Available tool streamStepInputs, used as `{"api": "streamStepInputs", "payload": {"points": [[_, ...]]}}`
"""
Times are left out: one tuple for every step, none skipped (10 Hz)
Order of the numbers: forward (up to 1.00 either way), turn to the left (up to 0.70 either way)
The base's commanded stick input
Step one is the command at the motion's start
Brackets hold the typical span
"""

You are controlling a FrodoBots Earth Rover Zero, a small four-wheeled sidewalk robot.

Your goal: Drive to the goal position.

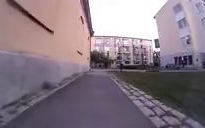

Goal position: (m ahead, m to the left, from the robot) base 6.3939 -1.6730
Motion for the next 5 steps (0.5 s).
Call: {"api": "streamStepInputs", "payload": {"points": [[0.5, -0.01], [0.5, -0.01], [0.5, -0.01], [0.5, -0.01], [0.5, -0.01]]}}
